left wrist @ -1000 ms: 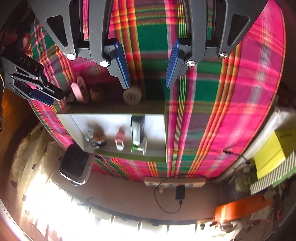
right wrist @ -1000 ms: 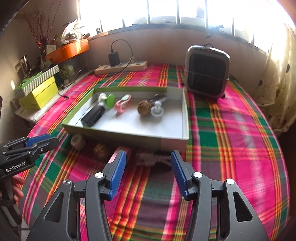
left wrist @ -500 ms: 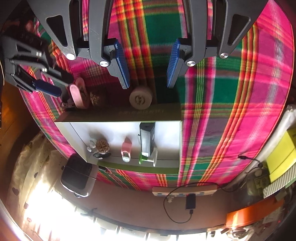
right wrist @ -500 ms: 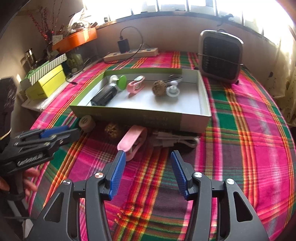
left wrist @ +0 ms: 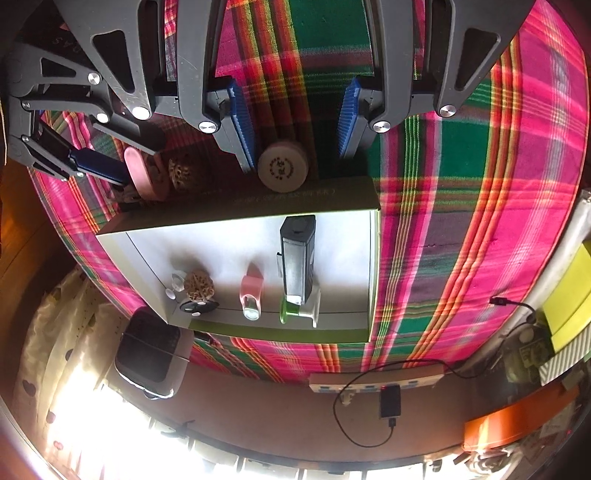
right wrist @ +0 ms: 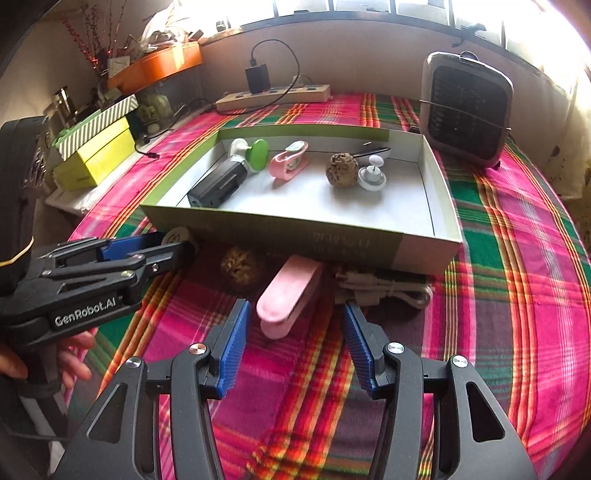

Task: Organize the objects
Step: 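Grasp the white round printed disc with the left gripper while the right grasps the pink clothespin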

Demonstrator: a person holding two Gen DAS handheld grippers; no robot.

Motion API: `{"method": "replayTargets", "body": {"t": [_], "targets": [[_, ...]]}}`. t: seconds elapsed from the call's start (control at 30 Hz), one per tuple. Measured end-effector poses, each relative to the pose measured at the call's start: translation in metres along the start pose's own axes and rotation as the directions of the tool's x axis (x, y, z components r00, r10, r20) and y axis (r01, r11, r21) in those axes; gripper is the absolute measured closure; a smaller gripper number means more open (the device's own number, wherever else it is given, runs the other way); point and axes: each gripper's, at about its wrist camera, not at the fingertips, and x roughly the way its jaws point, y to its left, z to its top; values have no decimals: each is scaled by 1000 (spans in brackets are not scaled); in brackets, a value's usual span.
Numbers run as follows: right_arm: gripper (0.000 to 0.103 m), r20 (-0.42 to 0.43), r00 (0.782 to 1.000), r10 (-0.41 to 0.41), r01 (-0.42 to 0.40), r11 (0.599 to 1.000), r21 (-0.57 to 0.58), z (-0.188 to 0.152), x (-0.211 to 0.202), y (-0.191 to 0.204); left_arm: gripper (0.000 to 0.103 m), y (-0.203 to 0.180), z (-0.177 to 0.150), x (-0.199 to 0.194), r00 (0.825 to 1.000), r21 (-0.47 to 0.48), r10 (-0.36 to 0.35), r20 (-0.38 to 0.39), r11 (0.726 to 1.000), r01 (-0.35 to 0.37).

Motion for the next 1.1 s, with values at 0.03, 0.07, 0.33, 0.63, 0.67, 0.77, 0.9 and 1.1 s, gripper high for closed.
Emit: {"method": "replayTargets", "body": {"t": [0.03,0.07,0.33,0.63,0.67,0.77,0.9,1.1], "targets": [[51,0,1000,-2,2,1000,1,1,1,-1,64,0,0,0,1000,-1,-1,1,1000,1],[51,1,1000,-2,2,1000,1,3,2,-1,64,1,1,1,1000,-1,-2,2,1000,2],[51,6,1000,-6,6,1000,-8,6,5,-1,64,0,2,2,1000,8,3,10,1000,-3],[69,5,999,-49,49,999,-5,3,1,-7,64,0,2,2,1000,13,5,13,1000,-5],[69,6,999,-49,49,999,-5,3,1,-6,64,-1,2,2,1000,12,10,12,1000,-10],[69,5,999,-34,34,999,-16,4,3,-2,64,-3,2,2,1000,12,26,12,1000,-27],[69,3,1000,-29,29,999,-38,6,6,4,64,-5,2,3,999,12,39,13,999,-39],[80,5,999,-39,39,999,-27,8,7,2,64,-6,1,4,998,2,57,19,998,-58]]}}
